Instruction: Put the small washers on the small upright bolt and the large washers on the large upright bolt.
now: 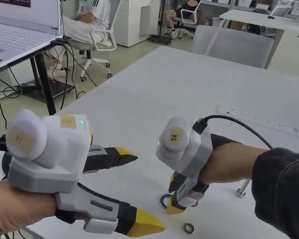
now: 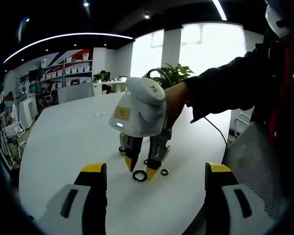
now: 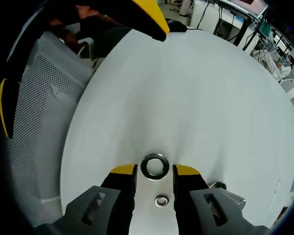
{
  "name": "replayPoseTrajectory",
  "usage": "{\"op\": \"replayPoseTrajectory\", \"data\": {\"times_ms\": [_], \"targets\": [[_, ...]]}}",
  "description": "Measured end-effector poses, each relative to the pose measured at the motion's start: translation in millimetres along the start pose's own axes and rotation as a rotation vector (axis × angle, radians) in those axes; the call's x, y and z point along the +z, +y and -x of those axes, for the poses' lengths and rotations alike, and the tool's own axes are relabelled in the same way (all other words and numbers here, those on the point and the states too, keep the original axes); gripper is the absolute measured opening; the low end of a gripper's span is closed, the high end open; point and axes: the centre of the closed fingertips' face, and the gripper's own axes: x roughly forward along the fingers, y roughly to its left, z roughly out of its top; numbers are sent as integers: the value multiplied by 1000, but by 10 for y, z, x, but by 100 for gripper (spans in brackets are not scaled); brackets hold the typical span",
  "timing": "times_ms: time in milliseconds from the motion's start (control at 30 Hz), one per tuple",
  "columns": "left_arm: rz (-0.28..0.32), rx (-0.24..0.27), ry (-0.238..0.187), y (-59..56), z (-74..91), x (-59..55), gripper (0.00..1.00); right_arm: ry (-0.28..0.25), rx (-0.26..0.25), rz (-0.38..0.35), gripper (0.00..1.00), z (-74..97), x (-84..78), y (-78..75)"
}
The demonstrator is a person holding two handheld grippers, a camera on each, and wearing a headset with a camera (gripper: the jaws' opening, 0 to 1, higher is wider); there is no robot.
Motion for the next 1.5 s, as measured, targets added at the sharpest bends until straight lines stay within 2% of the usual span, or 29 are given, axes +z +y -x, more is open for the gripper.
{"op": "replayPoseTrajectory", "data": {"times_ms": [300,700,1133,1500], "targets": [[2,3,-2,8,3,-1,82,18,-15,30,27,-1,-7,-7],[3,-2,3,12,-15,-10,82,12,-15,18,25,6,-15,-18],[5,-4,2,15,-29,-10,82,32,-13,20,24,20,-50,-30],[2,-13,7,5,-61,-14,82,32,-13,0,23,109,-115,-23]]}}
